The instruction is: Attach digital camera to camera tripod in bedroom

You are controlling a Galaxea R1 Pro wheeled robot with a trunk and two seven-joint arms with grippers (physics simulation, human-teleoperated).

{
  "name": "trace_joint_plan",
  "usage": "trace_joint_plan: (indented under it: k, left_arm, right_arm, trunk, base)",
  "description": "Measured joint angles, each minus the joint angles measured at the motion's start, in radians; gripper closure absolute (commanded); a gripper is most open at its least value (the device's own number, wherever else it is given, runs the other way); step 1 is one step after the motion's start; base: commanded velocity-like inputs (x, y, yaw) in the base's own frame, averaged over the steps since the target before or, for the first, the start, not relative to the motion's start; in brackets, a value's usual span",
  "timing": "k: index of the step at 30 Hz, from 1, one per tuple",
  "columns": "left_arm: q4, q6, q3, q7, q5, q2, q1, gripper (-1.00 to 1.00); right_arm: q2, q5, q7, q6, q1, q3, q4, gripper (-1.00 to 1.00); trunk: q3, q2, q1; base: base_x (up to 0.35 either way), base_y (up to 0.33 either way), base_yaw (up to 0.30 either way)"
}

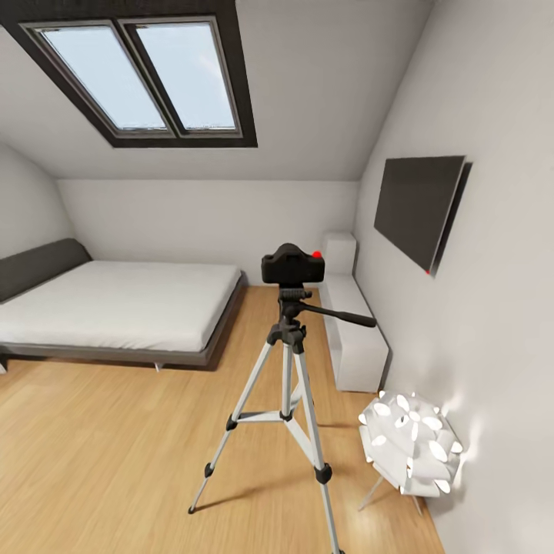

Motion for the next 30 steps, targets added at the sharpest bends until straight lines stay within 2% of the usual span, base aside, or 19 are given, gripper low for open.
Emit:
trace_joint_plan:
  k: [30]
  left_arm:
    - [0.0, 0.0, 0.001, 0.001, 0.0, 0.0, -0.001, -1.0]
  right_arm:
    - [-0.005, 0.002, 0.0, 0.002, 0.0, 0.0, 0.0, -1.0]
  trunk:
    - [0.047, -0.001, 0.0]
  base:
    - [0.0, 0.0, 0.0]
